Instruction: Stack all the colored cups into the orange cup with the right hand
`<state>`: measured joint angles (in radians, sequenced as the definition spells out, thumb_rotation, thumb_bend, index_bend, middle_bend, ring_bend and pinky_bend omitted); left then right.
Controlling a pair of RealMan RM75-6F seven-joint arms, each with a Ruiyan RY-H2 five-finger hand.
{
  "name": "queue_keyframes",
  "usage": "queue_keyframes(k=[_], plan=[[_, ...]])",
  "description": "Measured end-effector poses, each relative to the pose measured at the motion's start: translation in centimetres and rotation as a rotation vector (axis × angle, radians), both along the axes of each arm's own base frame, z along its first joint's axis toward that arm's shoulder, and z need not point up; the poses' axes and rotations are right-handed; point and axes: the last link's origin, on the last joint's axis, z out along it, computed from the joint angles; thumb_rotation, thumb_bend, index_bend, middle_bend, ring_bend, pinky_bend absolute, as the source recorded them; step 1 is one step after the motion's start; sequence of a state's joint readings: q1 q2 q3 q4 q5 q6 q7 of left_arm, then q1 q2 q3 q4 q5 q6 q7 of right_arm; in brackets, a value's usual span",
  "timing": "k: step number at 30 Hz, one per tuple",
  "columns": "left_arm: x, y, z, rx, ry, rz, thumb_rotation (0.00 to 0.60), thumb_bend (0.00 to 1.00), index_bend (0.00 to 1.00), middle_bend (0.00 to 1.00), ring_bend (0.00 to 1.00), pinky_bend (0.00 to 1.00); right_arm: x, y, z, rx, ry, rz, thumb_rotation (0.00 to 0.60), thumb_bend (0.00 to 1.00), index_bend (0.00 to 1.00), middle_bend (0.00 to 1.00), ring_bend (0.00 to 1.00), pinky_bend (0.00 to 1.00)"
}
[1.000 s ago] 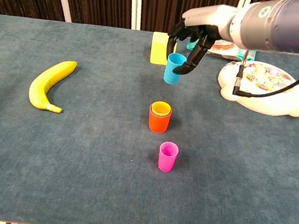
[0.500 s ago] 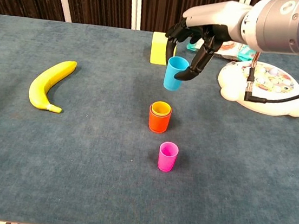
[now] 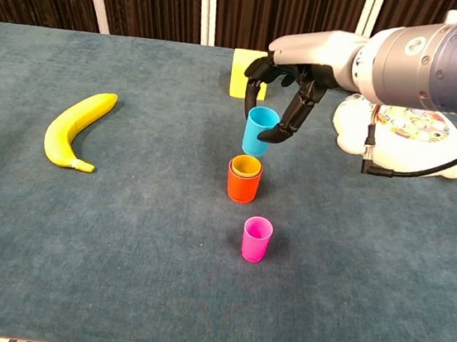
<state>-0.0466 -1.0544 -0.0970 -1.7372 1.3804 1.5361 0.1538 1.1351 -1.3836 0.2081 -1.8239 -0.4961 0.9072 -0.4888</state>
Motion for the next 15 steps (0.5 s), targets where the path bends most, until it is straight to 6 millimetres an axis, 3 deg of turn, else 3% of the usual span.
queue_keyframes(k=[15], plan=[[0.0,0.0,-0.1,-0.004,-0.001,0.000,0.600,0.00,0.00,0.00,0.00,0.04,-0.3,-0.4,-1.5,0.010,0.015,-0.016,0.600,0.39,0.49,0.00,0.08,0.10]])
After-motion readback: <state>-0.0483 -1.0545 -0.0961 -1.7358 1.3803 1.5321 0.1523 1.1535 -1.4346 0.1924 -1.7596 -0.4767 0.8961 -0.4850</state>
